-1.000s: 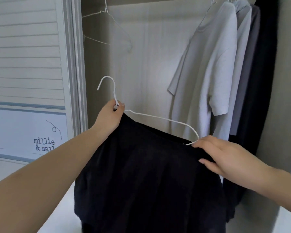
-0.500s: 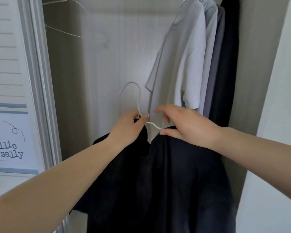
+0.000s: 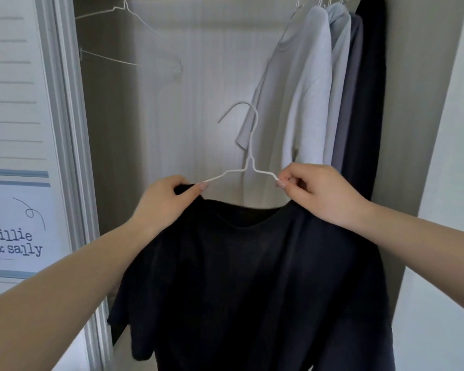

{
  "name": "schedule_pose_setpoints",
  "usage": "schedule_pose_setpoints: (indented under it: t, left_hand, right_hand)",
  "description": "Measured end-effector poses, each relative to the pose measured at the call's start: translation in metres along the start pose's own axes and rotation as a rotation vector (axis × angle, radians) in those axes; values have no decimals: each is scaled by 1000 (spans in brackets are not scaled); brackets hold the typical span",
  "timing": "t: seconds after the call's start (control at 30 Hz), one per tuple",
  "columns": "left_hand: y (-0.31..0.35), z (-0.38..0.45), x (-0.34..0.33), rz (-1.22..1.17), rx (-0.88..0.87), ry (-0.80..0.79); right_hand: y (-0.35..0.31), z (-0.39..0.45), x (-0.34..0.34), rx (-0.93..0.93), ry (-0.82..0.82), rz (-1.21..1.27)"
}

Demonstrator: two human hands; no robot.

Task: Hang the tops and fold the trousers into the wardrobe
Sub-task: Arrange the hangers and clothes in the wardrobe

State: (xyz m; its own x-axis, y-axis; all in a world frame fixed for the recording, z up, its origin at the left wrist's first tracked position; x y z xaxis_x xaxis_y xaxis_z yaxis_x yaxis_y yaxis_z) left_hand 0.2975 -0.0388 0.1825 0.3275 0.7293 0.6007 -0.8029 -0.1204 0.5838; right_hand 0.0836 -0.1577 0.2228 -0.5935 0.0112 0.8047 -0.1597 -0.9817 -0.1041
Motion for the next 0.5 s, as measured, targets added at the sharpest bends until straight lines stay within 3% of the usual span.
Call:
schedule_pose_setpoints:
  t: [0.1, 0.33, 0.5]
  left_hand:
    - [-9, 3, 6, 53, 17, 3]
    - [-12, 11, 10, 343, 44, 45]
    - [-23, 21, 14, 418, 170, -26]
  right_hand:
    - [6, 0, 3, 0, 7, -31]
    - [8, -4, -24, -5, -221, -349]
    - [3, 5, -19, -1, -147, -337]
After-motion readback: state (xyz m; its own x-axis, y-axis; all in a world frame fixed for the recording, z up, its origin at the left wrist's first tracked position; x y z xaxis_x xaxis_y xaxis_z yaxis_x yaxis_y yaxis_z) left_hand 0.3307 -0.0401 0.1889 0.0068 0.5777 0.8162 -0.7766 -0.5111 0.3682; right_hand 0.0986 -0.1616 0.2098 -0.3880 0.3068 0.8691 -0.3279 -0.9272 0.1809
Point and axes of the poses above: each hand's wrist, its own z-axis towards the middle knuckle, its own x-axis out of the back of the hand, y = z × x, the point moved 10 cm from there along z, towards the middle knuckle, and after that the axes turned 9 degrees about -y, right-handed, at the moved point
